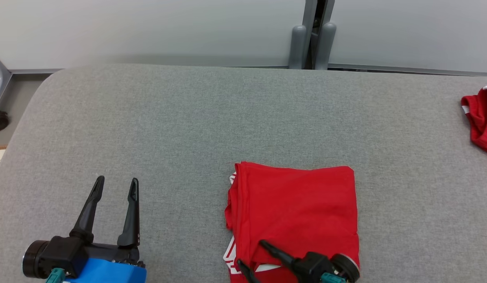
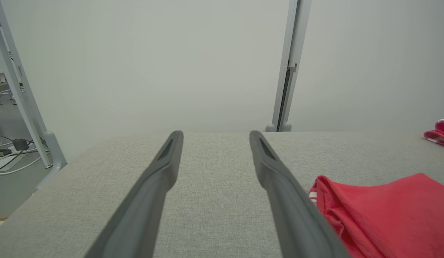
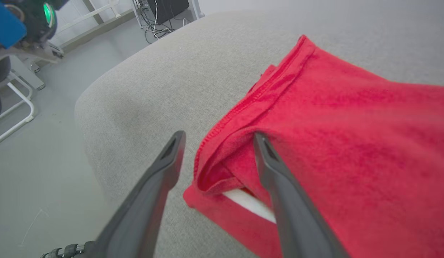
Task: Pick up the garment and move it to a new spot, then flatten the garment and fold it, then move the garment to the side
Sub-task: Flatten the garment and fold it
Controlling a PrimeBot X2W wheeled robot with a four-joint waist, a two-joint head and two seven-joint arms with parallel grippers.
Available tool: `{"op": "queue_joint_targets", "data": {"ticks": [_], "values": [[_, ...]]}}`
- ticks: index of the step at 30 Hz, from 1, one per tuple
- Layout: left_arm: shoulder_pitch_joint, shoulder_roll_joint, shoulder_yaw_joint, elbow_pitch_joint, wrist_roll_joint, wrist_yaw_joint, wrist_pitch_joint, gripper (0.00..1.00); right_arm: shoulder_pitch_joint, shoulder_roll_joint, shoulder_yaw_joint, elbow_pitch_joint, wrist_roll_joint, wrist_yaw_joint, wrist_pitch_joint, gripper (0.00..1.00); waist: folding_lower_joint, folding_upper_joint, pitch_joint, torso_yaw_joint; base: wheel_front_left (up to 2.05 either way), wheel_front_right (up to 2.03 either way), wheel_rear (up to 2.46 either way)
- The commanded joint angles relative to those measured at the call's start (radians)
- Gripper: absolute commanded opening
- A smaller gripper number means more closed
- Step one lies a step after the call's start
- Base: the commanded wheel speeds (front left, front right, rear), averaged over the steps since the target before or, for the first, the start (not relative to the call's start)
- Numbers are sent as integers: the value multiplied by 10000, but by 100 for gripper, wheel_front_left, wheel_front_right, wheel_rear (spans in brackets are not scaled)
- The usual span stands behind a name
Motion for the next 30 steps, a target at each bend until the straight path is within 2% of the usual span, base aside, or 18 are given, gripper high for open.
{"op": "queue_joint_targets", "data": {"ticks": [1,6,10,15,19,24,30], "values": [[32,46,34,-8,43,-16,-40,100,-110,-64,-60,-119,-91,-4,-1,100,0,0,-38,-56,0,0,0],[163,39,134,-77,101,-16,-40,100,265,-405,-877,-1086,-409,-4,-91,100,0,0,-183,-278,0,0,0],[297,21,280,-128,129,-13,-41,100,499,-498,-2216,-1823,-640,-4,-486,100,0,0,-283,-506,0,0,0],[409,-27,335,-193,185,-12,-41,100,705,-155,-4228,-2310,-1087,-4,-1098,100,0,0,-439,-767,0,0,0],[561,-44,360,-240,213,-10,-41,100,845,97,-5370,-2480,-1402,-4,-1355,100,0,0,-552,-980,0,0,0],[800,-60,417,-335,273,-10,-41,100,1077,361,-6301,-2529,-1584,-4,-1567,100,0,0,-830,-1154,0,0,0],[1150,-55,539,-553,339,56,-41,100,1528,489,-6724,-2430,-1558,-4,-1609,100,0,0,-1148,-1186,0,0,0]]}}
